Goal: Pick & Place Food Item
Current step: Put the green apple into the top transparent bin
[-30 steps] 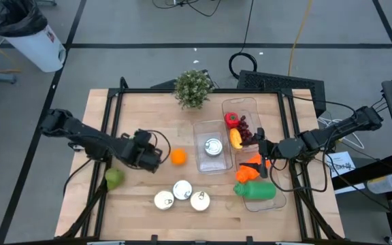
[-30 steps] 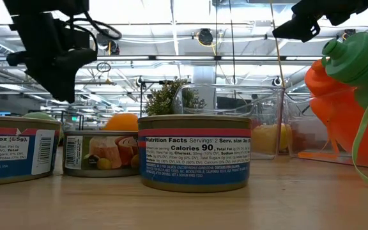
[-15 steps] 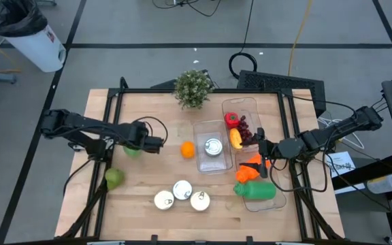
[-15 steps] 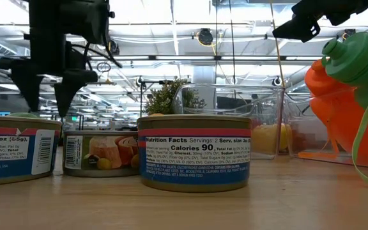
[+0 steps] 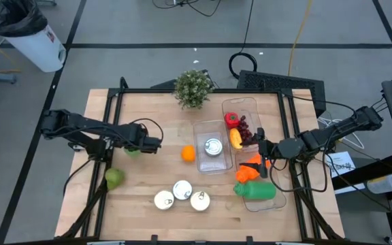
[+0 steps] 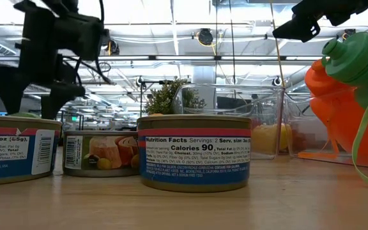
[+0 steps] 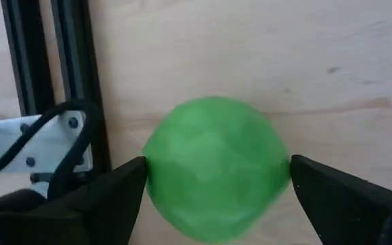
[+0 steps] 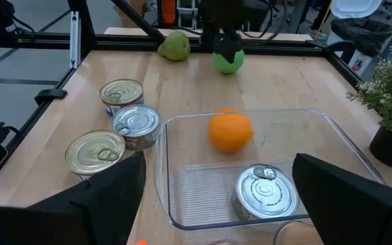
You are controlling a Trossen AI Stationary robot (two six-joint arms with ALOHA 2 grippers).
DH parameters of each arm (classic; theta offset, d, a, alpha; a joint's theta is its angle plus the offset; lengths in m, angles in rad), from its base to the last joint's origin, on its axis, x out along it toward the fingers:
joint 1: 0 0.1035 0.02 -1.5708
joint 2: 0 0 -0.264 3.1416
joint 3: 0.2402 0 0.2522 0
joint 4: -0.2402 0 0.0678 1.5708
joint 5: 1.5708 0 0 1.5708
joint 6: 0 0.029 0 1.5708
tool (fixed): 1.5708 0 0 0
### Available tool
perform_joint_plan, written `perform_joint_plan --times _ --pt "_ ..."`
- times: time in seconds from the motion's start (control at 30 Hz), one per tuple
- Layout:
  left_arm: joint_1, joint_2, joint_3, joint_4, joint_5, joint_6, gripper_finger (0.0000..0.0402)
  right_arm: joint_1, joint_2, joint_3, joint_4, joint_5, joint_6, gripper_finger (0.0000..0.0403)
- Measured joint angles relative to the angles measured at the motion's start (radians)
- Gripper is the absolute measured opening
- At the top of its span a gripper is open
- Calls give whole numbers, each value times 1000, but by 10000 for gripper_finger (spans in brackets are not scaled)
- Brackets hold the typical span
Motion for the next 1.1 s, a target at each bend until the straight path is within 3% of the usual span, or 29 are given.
perform_joint_plan --times 0.43,0.67,1.0,1.1 --pt "-18 -1 -84 29 -19 -41 368 0 1 0 0 0 0 350" --pt "-30 -1 -85 35 63 9 365 0 1 -1 0 0 0 350" --pt "-69 -1 -84 118 -31 108 289 0 1 -1 0 0 0 350" --pt "-83 -2 -84 156 -82 105 284 0 1 -1 0 0 0 350"
